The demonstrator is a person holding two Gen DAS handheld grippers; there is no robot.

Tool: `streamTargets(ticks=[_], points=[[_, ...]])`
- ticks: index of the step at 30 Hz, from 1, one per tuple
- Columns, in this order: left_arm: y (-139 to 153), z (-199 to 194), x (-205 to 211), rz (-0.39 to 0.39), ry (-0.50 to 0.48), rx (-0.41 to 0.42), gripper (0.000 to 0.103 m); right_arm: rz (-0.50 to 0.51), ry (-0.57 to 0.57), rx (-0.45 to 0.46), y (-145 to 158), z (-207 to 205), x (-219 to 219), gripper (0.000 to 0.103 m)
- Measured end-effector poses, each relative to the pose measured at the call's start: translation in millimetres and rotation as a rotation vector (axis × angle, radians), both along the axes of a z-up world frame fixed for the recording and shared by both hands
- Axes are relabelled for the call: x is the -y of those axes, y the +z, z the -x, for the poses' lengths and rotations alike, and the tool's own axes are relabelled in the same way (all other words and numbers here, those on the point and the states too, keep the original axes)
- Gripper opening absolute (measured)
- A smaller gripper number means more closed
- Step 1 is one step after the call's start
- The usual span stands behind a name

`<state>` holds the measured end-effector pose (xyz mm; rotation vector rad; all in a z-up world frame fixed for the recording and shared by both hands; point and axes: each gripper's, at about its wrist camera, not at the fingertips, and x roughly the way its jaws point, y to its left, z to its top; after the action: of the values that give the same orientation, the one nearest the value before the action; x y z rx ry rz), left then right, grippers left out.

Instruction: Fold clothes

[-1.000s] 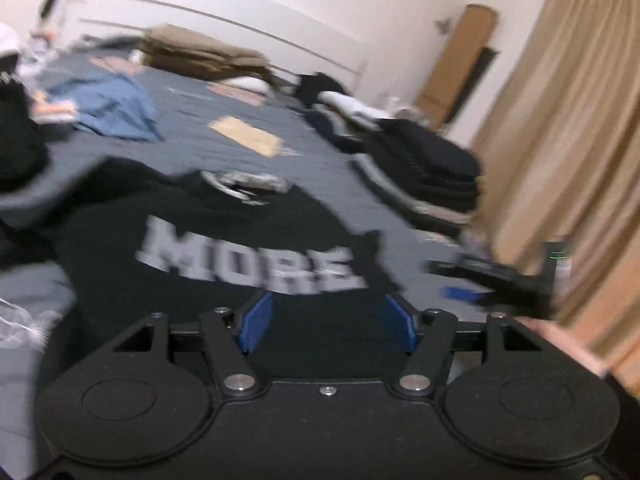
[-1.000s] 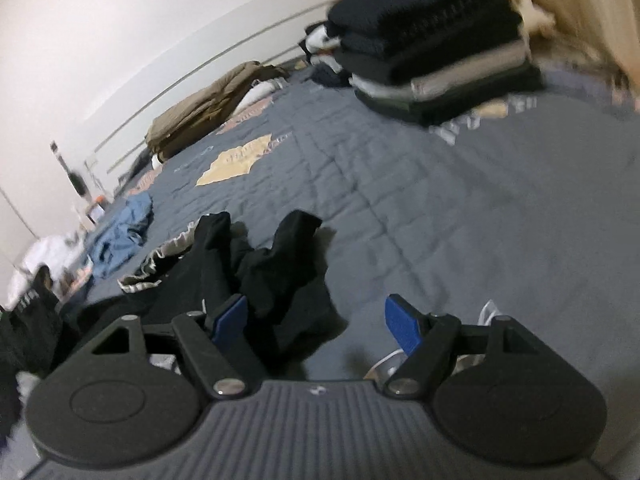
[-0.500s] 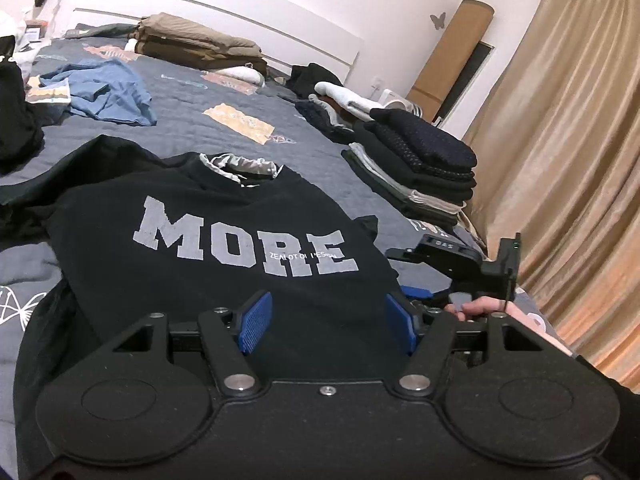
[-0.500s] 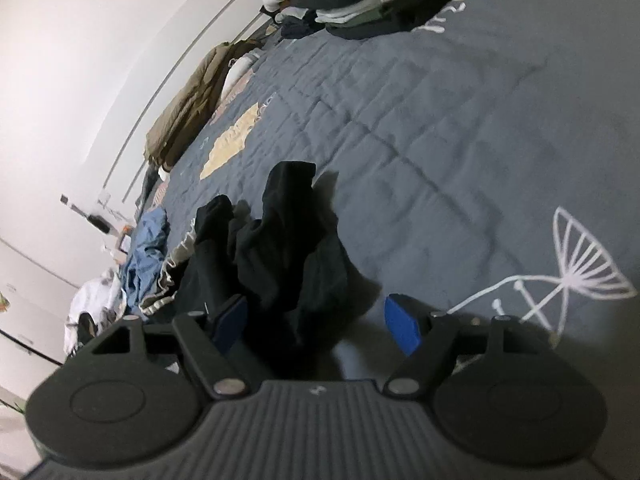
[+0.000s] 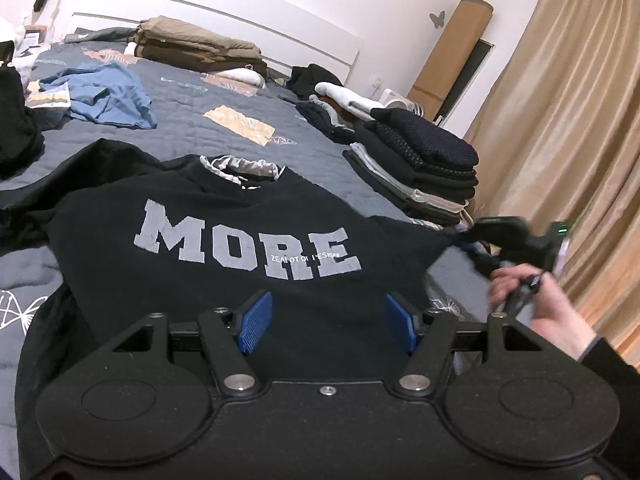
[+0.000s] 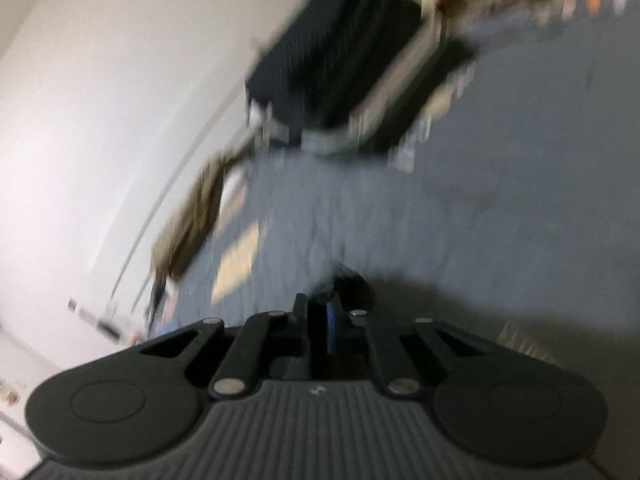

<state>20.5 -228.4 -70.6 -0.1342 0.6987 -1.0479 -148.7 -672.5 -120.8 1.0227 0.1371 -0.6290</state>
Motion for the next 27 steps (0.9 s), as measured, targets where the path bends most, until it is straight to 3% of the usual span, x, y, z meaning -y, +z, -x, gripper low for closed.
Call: streamTargets(ticks=[1,3,11,15,16,18,22,27], points=[[0,0,0,0.0,-0.003,0.0,0.062,0.019,-0.028,0.002,8,8,0,0.008],[0,0,-1,0.001,-0.008,0.0,0.062,0.069,-0.048,-0.086,13,13,-1,0.008],[0,-3,-3,-0.019,-0.017,-0.004,0.062,0.095,0.024,-0.24,4,13,14,0.019],[2,-10,-7,-0.012,-0.002,-0.011,0.062,0.108,0.06,-0.316,-1,12,22,0.06],[3,-10,-9,-0.004,-0.014,-0.01,0.062,0.111,0.069,-0.335,-2,12,24,0.068],[6,-10,-11,0.015,-0.042,-0.008,0.062,0.129,0.101,-0.357,-6,0,30,0.074],[16,-5,-10,0.071,-0.109,0.015,0.063,0.164,0.167,-0.399,-13,-24,43,0.075],[15,-2,-5,0.071,-0.128,0.025,0.064,0.208,0.249,-0.451,-22,-53,59,0.075]])
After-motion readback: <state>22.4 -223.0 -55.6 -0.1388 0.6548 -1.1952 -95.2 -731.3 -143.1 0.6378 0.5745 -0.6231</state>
